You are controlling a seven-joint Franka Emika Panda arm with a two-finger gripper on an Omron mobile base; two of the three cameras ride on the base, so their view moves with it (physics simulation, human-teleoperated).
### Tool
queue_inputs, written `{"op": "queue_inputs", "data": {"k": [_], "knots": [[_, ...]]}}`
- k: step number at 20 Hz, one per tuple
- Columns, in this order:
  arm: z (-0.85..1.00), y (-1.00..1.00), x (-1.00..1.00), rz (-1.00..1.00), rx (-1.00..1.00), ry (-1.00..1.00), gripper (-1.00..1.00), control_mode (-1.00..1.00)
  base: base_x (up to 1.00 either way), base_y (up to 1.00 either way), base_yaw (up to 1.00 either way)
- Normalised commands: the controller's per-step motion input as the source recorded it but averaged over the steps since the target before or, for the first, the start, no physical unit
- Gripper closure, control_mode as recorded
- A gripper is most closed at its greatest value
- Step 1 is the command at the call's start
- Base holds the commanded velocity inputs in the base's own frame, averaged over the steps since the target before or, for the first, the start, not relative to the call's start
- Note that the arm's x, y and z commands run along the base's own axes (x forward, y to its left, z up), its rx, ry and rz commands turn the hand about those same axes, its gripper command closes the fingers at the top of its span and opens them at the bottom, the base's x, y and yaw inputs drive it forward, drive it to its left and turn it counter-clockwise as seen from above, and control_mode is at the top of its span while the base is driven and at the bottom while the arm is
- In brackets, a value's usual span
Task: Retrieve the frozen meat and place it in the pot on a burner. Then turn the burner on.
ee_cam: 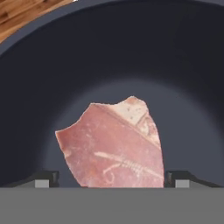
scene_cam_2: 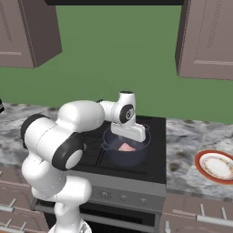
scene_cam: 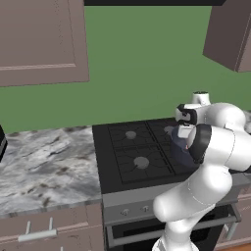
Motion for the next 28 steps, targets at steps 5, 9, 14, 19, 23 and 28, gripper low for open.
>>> {"op": "queue_inputs", "data": {"k": [5,9,14,19,23,28], "knots": [[0.00,0.00,0.00,0.00,0.00,0.00,-1.00,-1.00,0.00,0.00,0.00],[0.03,0.01,-0.01,0.00,0.00,0.00,-1.00,-1.00,0.00,0.00,0.00],[0.28,0.04,-0.12,0.00,0.00,0.00,-1.00,-1.00,0.00,0.00,0.00],[0.28,0.04,-0.12,0.00,-0.01,0.00,-1.00,-1.00,0.00,0.00,0.00],[0.24,0.00,-0.32,0.00,0.00,0.00,-1.00,-1.00,0.00,0.00,0.00],[0.57,0.00,-0.49,0.01,-0.01,-0.03,-1.00,-1.00,0.00,0.00,0.00]]}}
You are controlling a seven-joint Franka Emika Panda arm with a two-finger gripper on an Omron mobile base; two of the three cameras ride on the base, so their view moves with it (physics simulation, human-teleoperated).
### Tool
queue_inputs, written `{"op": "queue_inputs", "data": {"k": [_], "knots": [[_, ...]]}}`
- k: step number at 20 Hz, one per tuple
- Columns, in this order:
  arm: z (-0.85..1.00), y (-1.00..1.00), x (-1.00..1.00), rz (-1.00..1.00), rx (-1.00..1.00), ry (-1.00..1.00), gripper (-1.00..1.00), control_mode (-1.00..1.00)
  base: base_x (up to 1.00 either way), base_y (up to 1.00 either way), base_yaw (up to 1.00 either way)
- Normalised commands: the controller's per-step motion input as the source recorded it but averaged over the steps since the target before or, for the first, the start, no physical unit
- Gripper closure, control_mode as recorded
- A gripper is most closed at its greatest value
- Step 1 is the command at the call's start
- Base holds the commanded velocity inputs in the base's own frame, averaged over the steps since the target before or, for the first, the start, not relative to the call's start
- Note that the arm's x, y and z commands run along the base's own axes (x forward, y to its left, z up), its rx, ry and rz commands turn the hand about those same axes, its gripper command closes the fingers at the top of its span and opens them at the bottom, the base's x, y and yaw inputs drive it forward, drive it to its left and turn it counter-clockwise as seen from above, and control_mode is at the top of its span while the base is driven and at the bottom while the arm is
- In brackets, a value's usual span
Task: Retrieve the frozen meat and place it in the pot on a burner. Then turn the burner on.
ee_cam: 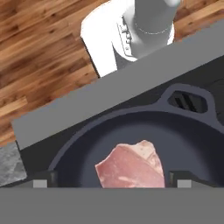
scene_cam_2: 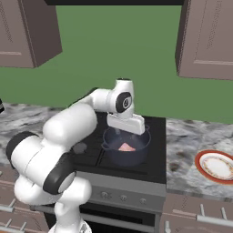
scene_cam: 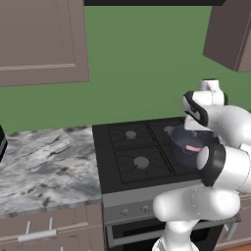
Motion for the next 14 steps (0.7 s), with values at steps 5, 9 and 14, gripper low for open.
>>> {"op": "queue_inputs", "data": {"k": [5,9,14], "knots": [[0.27,0.01,-0.73,0.02,-0.13,0.00,-1.00,-1.00,0.00,0.00,0.00],[0.05,0.15,-0.65,0.04,-0.14,0.00,-1.00,-1.00,0.00,0.00,0.00],[0.08,0.03,-0.35,0.00,-0.07,0.00,-1.00,-1.00,0.00,0.00,0.00]]}}
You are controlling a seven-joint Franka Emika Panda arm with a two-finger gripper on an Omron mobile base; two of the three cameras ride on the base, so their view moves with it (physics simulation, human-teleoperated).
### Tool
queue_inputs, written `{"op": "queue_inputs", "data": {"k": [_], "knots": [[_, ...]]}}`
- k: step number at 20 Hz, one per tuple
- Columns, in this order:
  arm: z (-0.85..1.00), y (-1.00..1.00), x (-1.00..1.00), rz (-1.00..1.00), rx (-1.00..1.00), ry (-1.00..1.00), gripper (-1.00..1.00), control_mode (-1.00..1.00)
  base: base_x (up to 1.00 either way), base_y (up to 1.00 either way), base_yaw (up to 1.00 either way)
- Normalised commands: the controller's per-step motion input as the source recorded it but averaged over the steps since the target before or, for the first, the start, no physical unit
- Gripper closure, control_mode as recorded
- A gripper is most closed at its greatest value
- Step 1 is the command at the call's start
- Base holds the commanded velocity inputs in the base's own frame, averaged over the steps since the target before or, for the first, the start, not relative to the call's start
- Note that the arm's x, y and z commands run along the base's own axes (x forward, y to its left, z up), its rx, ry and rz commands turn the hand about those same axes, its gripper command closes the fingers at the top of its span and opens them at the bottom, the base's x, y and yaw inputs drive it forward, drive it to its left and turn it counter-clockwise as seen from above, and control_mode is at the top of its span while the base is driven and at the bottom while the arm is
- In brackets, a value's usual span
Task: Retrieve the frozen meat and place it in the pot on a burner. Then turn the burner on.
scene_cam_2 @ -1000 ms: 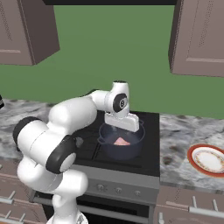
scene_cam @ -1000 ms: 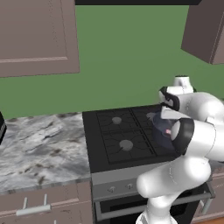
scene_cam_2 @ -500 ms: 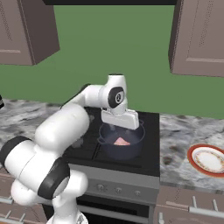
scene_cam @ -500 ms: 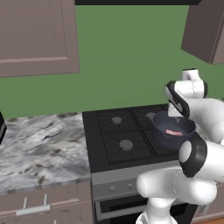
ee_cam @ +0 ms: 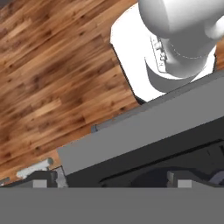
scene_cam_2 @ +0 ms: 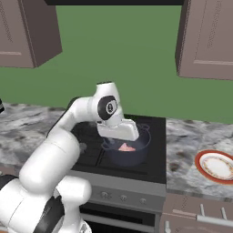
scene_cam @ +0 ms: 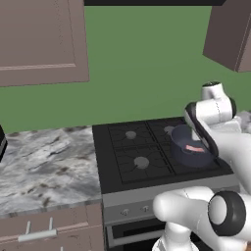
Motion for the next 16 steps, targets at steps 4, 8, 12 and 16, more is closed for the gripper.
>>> {"op": "queue_inputs", "data": {"k": [4,8,12,16], "knots": [[0.10,-0.08,-0.55,0.00,0.01,0.00,-1.00,-1.00,0.00,0.00,0.00],[0.05,-0.06,-0.60,0.01,0.09,-0.14,-1.00,-1.00,0.00,0.00,0.00],[0.00,0.00,-0.86,0.01,0.01,-0.19,-1.00,-1.00,0.00,0.00,0.00],[-0.09,-0.12,-0.81,0.01,0.00,-0.19,-1.00,-1.00,0.00,0.00,0.00]]}}
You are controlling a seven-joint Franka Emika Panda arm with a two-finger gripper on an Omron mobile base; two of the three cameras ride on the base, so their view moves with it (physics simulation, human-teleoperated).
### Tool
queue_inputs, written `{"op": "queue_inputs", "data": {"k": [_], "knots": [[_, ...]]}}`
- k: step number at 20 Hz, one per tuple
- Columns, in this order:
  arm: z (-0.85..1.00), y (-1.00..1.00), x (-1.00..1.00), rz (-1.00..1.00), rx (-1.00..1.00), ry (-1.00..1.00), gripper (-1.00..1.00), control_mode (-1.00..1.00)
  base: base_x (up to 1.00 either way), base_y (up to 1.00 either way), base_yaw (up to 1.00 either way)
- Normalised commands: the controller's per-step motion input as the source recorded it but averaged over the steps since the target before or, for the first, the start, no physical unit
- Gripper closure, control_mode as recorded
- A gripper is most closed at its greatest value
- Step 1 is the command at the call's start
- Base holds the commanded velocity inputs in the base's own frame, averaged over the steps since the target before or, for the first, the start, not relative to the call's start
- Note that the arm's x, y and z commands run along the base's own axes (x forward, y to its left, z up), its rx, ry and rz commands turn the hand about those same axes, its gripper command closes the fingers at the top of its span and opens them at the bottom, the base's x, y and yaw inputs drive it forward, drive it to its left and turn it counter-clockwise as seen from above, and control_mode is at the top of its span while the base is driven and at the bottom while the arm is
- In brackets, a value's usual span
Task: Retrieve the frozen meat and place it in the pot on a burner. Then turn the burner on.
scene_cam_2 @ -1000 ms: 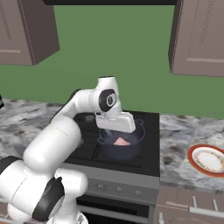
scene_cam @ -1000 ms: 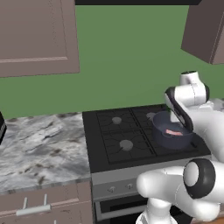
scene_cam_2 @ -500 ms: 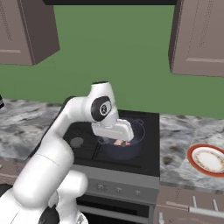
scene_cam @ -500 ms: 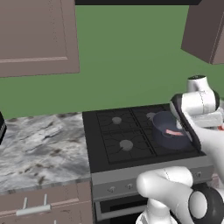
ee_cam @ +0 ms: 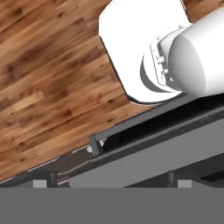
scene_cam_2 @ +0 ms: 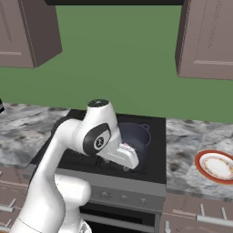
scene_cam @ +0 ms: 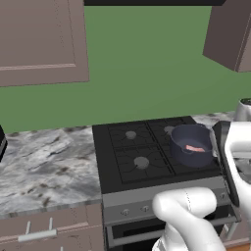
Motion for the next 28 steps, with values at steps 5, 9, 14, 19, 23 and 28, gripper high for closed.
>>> {"op": "queue_inputs", "data": {"k": [5,9,14,19,23,28], "knots": [[-0.21,-0.43,-0.56,0.03,0.02,-0.23,-1.00,-1.00,0.00,0.00,0.00],[-0.36,-0.64,-0.32,0.13,0.13,-0.20,-1.00,-1.00,0.00,0.00,0.00],[-0.67,-0.23,-0.39,0.08,0.00,-0.20,-1.00,-1.00,0.00,0.00,0.00],[-0.80,0.00,-0.50,0.12,-0.15,-0.24,-1.00,-1.00,0.00,0.00,0.00],[-0.59,0.07,-0.52,0.08,-0.22,-0.44,-1.00,-1.00,0.00,0.00,0.00],[-0.65,0.21,-0.50,0.01,-0.19,-0.40,-1.00,-1.00,0.00,0.00,0.00]]}}
